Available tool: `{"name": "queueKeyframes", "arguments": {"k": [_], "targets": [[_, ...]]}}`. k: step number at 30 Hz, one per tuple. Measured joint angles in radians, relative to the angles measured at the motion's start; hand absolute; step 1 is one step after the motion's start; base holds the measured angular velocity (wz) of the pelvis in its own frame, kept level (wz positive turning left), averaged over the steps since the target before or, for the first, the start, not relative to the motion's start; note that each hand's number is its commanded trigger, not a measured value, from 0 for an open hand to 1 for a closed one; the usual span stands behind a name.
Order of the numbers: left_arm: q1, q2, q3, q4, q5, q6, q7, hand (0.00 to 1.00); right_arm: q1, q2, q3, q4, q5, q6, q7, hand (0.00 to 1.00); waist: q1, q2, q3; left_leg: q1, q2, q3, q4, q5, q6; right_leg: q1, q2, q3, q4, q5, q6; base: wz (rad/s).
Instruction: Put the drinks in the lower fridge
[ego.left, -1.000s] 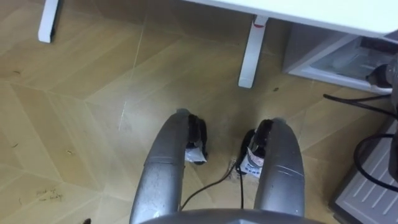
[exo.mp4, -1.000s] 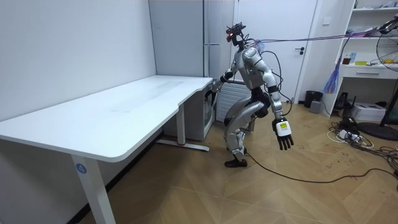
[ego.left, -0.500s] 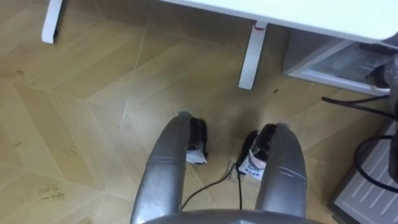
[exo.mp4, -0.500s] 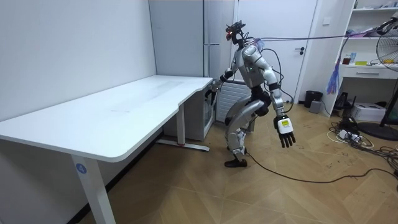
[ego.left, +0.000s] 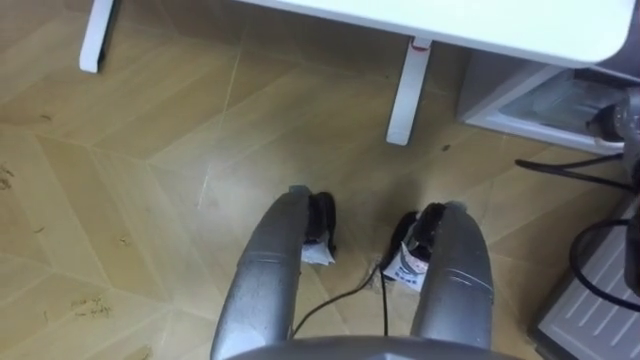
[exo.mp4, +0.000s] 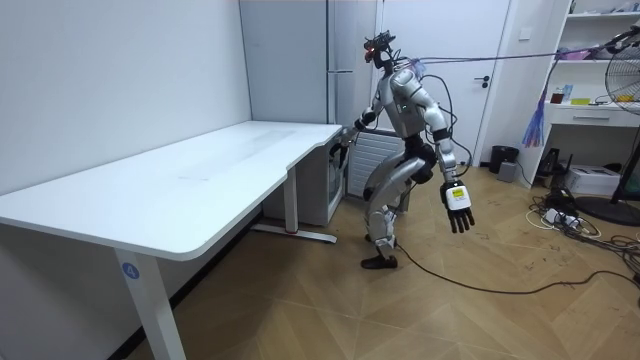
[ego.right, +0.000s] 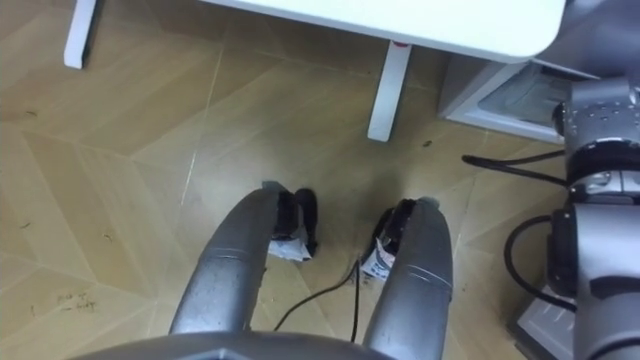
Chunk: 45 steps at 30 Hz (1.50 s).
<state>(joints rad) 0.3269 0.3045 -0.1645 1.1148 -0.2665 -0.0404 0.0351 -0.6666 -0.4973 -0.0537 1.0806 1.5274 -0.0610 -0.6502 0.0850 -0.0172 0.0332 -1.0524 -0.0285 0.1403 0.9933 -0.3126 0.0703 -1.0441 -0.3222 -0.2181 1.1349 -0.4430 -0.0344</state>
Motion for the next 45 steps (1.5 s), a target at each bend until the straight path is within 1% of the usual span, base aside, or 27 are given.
{"name": "queueKeyframes", "arguments": {"k": [2,6,7,12,13,15,18,20,21,22,23,25,27,28,30,31,33,34,35,36,38,39,40,41,42,44,45], "targets": [[-0.003,0.0,0.003,0.0,0.006,-0.015,0.003,0.0,0.003,0.0,-0.001,0.0,0.022,-0.003,0.021,0.0,-0.002,-0.001,0.0005,0.006,-0.001,-0.007,-0.04,0.02,0.001,0.01,0.008,-0.011,-0.042,0.021,0.001,0.0],[-0.006,0.001,0.004,0.0,0.017,-0.034,0.007,0.0,0.003,0.0,-0.001,0.0,0.044,-0.005,0.043,0.0,-0.005,-0.004,0.0027,0.026,-0.003,-0.002,-0.099,0.047,0.004,0.025,0.011,-0.019,-0.095,0.049,0.003,-0.03],[-0.007,0.001,0.005,0.0,0.025,-0.038,0.011,0.0,0.003,0.0,-0.001,0.0,0.048,-0.005,0.049,0.0,-0.005,-0.008,0.0049,0.034,-0.003,-0.001,-0.113,0.051,0.004,0.031,0.012,-0.02,-0.108,0.056,0.004,-0.05],[-0.007,0.001,0.004,0.001,0.045,-0.039,0.009,0.0,0.012,0.001,-0.001,0.0,0.053,-0.005,0.069,0.0,-0.005,-0.015,0.0091,0.052,-0.001,0.001,-0.144,0.06,0.008,0.05,0.018,-0.029,-0.145,0.076,0.011,-0.04],[-0.007,0.002,0.007,0.001,0.045,-0.039,0.001,0.0,0.023,0.001,-0.001,0.0,0.053,-0.003,0.081,0.0,-0.004,-0.017,0.0102,0.059,-0.001,0.001,-0.147,0.062,0.013,0.059,0.021,-0.032,-0.15,0.081,0.016,0.0],[-0.008,0.002,0.007,0.001,0.044,-0.037,-0.01,0.0,0.03,0.001,0.002,0.003,0.053,0.007,0.098,0.0,-0.004,-0.019,0.0115,0.067,0.0,-0.001,-0.15,0.062,0.013,0.068,0.03,-0.029,-0.157,0.082,0.017,-0.02],[-0.01,0.007,0.008,-0.018,0.052,-0.013,-0.037,0.0,0.03,0.001,0.003,0.083,0.032,0.032,0.188,0.0,-0.006,-0.018,0.012,0.098,0.002,-0.01,-0.165,0.063,0.012,0.108,0.043,-0.034,-0.183,0.085,0.023,0.01],[-0.02,0.023,0.002,-0.038,0.066,0.002,-0.075,0.0,0.03,-0.001,0.016,0.122,-0.019,0.054,0.254,0.0,-0.007,-0.025,0.0158,0.128,0.004,-0.01,-0.18,0.061,0.01,0.137,0.046,-0.037,-0.2,0.083,0.024,-0.02],[-0.024,0.028,0.003,-0.04,0.065,0.002,-0.082,0.0,0.031,-0.007,0.024,0.128,-0.03,0.065,0.271,0.0,-0.009,-0.026,0.0168,0.132,0.003,-0.01,-0.183,0.061,0.01,0.141,0.046,-0.037,-0.203,0.083,0.023,0.0],[-0.035,0.038,0.003,-0.045,0.065,0.003,-0.09,0.0,0.043,-0.027,0.063,0.142,-0.052,0.086,0.318,0.0,-0.009,-0.03,0.019,0.142,-0.001,-0.01,-0.19,0.062,0.011,0.149,0.044,-0.037,-0.205,0.083,0.024,0.0],[-0.046,0.047,0.003,-0.049,0.065,0.006,-0.091,0.0,0.067,-0.044,0.097,0.159,-0.108,0.098,0.387,0.0,-0.005,-0.031,0.0197,0.154,0.0,-0.011,-0.197,0.062,0.012,0.163,0.048,-0.043,-0.215,0.084,0.026,0.0],[-0.051,0.055,0.004,-0.061,0.063,0.009,-0.095,0.0,0.086,-0.06,0.121,0.176,-0.202,0.116,0.468,0.0,-0.005,-0.032,0.0202,0.166,0.002,-0.014,-0.199,0.062,0.012,0.181,0.051,-0.05,-0.227,0.086,0.026,-0.02],[-0.061,0.059,0.005,-0.061,0.064,0.014,-0.098,0.0,0.112,-0.077,0.136,0.197,-0.299,0.121,0.554,0.0,-0.003,-0.031,0.0198,0.18,0.002,-0.017,-0.203,0.059,0.012,0.199,0.053,-0.054,-0.238,0.088,0.027,0.02],[-0.063,0.064,0.005,-0.061,0.064,0.014,-0.106,0.0,0.141,-0.087,0.151,0.201,-0.343,0.122,0.606,0.0,-0.001,-0.031,0.0199,0.192,0.002,-0.02,-0.203,0.055,0.013,0.215,0.058,-0.055,-0.242,0.091,0.032,0.0],[-0.061,0.064,0.004,-0.06,0.065,0.026,-0.113,0.0,0.191,-0.087,0.151,0.2,-0.434,0.125,0.673,0.0,0.007,-0.031,0.0197,0.222,0.007,-0.025,-0.211,0.047,0.009,0.253,0.073,-0.059,-0.269,0.096,0.034,-0.07],[-0.058,0.064,0.0,-0.061,0.063,0.033,-0.118,0.0,0.219,-0.087,0.152,0.199,-0.475,0.125,0.704,0.0,0.008,-0.03,0.0191,0.244,0.007,-0.033,-0.225,0.046,0.007,0.279,0.08,-0.062,-0.29,0.099,0.038,0.0],[-0.057,0.064,0.0,-0.067,0.063,0.041,-0.119,0.0,0.259,-0.086,0.155,0.195,-0.527,0.127,0.725,0.0,0.012,-0.022,0.0147,0.268,0.017,-0.045,-0.238,0.045,0.005,0.319,0.09,-0.085,-0.322,0.106,0.035,0.06],[-0.058,0.064,0.003,-0.07,0.063,0.043,-0.119,0.0,0.289,-0.082,0.155,0.183,-0.553,0.126,0.738,0.0,0.015,-0.018,0.013,0.285,0.02,-0.056,-0.244,0.043,0.001,0.349,0.102,-0.094,-0.346,0.112,0.034,0.06],[-0.063,0.064,0.004,-0.072,0.064,0.048,-0.117,0.0,0.334,-0.075,0.156,0.16,-0.584,0.117,0.758,0.0,0.015,-0.018,0.0116,0.311,0.03,-0.063,-0.256,0.041,-0.001,0.383,0.112,-0.103,-0.372,0.115,0.035,0.05],[-0.065,0.064,0.003,-0.071,0.064,0.047,-0.117,0.0,0.355,-0.067,0.157,0.154,-0.605,0.109,0.768,0.0,0.015,-0.017,0.0101,0.324,0.035,-0.065,-0.264,0.041,-0.002,0.401,0.118,-0.11,-0.388,0.119,0.034,0.0],[-0.07,0.062,0.003,-0.063,0.064,0.049,-0.12,0.0,0.419,-0.027,0.155,0.115,-0.686,0.104,0.804,0.0,0.017,-0.021,0.0023,0.383,0.043,-0.071,-0.302,0.041,-0.01,0.47,0.147,-0.115,-0.457,0.137,0.034,-0.1],[-0.071,0.061,0.003,-0.058,0.065,0.049,-0.122,0.0,0.437,-0.016,0.155,0.109,-0.696,0.104,0.812,0.0,0.017,-0.02,-0.001,0.398,0.049,-0.071,-0.311,0.04,-0.012,0.489,0.153,-0.117,-0.473,0.141,0.035,-0.11],[-0.074,0.059,0.002,-0.044,0.064,0.05,-0.127,0.0,0.478,0.004,0.154,0.089,-0.713,0.104,0.818,0.0,0.012,-0.019,-0.0117,0.43,0.053,-0.07,-0.331,0.038,-0.014,0.523,0.159,-0.119,-0.5,0.146,0.037,0.0],[-0.075,0.055,0.002,-0.033,0.064,0.052,-0.128,0.0,0.512,0.028,0.148,0.079,-0.736,0.104,0.825,0.0,0.001,-0.018,-0.0154,0.469,0.052,-0.069,-0.353,0.038,-0.015,0.564,0.161,-0.122,-0.522,0.147,0.04,0.0],[-0.074,0.051,0.003,-0.031,0.064,0.057,-0.129,0.0,0.526,0.037,0.148,0.079,-0.749,0.105,0.828,0.0,-0.001,-0.016,-0.0162,0.489,0.051,-0.069,-0.362,0.037,-0.016,0.585,0.163,-0.124,-0.535,0.149,0.042,0.06],[-0.075,0.036,0.007,-0.03,0.066,0.067,-0.128,0.0,0.591,0.059,0.138,0.049,-0.803,0.107,0.826,0.0,-0.02,-0.012,-0.0219,0.554,0.049,-0.068,-0.402,0.037,-0.016,0.652,0.17,-0.125,-0.581,0.154,0.051,0.0],[-0.076,0.033,0.008,-0.03,0.068,0.07,-0.127,0.0,0.601,0.064,0.137,0.037,-0.814,0.107,0.824,0.0,-0.023,-0.013,-0.022,0.569,0.049,-0.065,-0.412,0.038,-0.017,0.663,0.171,-0.123,-0.589,0.155,0.052,-0.14]]}}
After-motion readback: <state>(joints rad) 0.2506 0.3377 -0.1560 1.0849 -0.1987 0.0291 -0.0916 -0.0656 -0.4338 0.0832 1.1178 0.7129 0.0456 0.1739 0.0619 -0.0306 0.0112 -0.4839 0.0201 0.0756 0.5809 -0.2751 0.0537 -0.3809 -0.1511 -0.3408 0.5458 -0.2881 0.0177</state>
